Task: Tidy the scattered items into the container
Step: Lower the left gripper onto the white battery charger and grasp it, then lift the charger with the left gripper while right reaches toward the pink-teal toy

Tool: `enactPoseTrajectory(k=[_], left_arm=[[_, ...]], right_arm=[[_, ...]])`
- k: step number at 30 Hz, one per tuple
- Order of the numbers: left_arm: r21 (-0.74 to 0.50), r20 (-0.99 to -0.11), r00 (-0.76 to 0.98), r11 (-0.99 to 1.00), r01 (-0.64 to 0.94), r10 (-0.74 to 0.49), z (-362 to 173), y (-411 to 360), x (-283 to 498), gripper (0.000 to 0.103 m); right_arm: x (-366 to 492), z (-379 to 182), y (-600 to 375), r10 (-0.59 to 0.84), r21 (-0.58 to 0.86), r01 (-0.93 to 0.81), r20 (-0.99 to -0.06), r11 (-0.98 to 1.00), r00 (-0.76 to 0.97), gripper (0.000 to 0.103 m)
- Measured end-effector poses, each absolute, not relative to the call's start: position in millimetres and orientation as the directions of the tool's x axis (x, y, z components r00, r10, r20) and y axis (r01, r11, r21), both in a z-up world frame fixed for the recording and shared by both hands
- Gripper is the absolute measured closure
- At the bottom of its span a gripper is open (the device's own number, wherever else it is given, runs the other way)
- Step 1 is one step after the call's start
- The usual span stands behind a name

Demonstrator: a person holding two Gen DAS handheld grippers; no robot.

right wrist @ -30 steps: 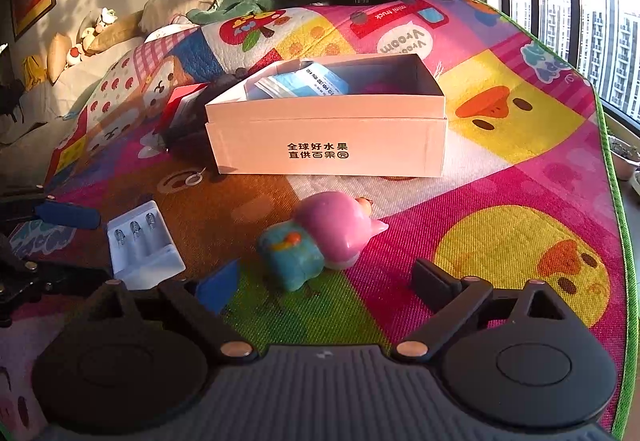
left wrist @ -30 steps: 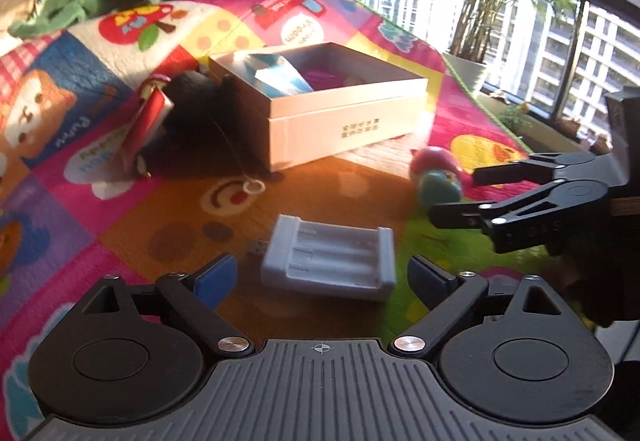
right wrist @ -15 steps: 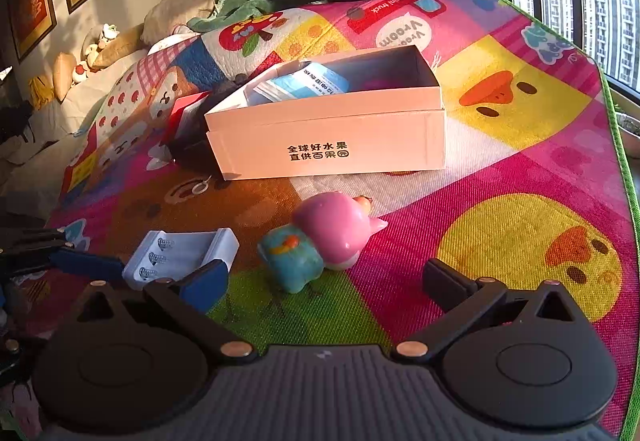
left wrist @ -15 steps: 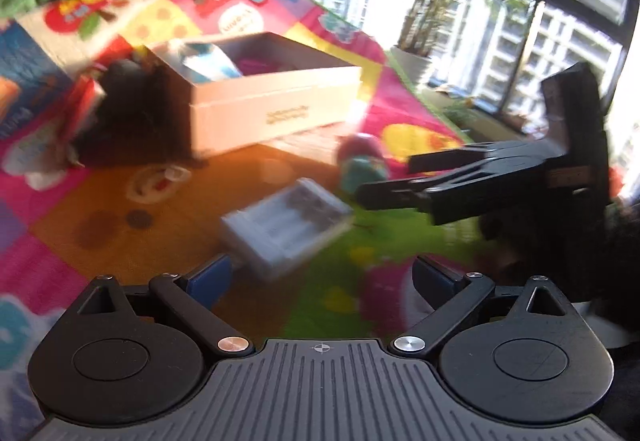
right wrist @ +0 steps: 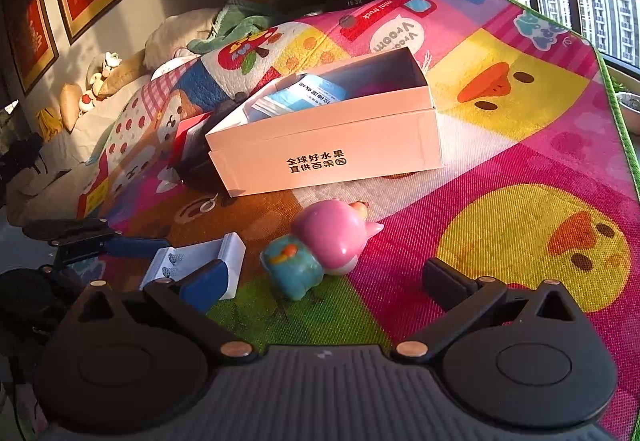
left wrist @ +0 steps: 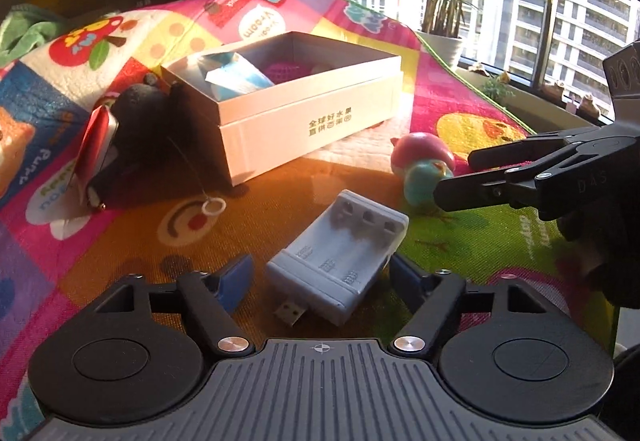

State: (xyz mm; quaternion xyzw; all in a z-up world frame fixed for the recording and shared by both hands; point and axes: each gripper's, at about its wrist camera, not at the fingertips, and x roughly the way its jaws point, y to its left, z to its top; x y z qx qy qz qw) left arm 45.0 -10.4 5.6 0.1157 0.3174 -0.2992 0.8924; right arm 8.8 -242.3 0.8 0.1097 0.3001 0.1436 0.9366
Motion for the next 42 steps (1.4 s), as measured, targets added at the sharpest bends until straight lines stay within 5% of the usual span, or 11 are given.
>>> enactPoseTrajectory(k=[4,9,14,18,25,30,35,42], left_arm=[[0.029,-0.624,0.646,0.813,0.581,-0.44,5.6,-9.7,39.3,0.041],[0.043,-0.618,0.722,0.903,0.427,-0.312,6.3,4.0,38.2,0.042],[0.017,-0.616,0.746,0.943,0.333,-0.253,7.5,18.2,39.2,0.029],[-0.011,-0.626,0.731,0.941,0.338,-0.269,7.4,19.0,42.4,0.003],[-0.064,-0.627,0.745,0.968,0.241,-0.227,5.8,30.4,44.1,0.001],[-0.099,-0.616,0.748,0.967,0.236,-0.246,6.3,35.7,44.4,0.0],[-0.09,-0.605,0.757,0.966,0.243,-0.247,6.4,33.8,42.4,0.0],[-0.146,-0.55,0.746,0.923,0.357,-0.376,8.8,36.9,35.8,0.0]], right_arm=[[8.7,1.0,-240.1,0.328,0.279,-0.204,-0.534,0.938,0.779,0.0],[8.7,1.2,-239.5,0.328,0.278,-0.204,-0.534,0.939,0.779,0.0],[10.8,2.1,-230.3,0.29,0.211,-0.204,-0.568,0.956,0.77,0.0],[15.9,4.3,-221.4,0.258,0.144,-0.216,-0.618,0.966,0.743,0.0],[15.2,4.0,-211.0,0.214,0.065,-0.226,-0.64,0.972,0.738,0.0],[20.5,17.0,-216.1,0.234,0.187,-0.151,-0.593,0.971,0.77,0.001],[44.6,19.7,-205.7,0.172,0.135,-0.111,-0.648,0.985,0.742,0.033],[30.8,21.2,-205.9,0.225,0.203,-0.122,-0.628,0.972,0.745,0.035]])
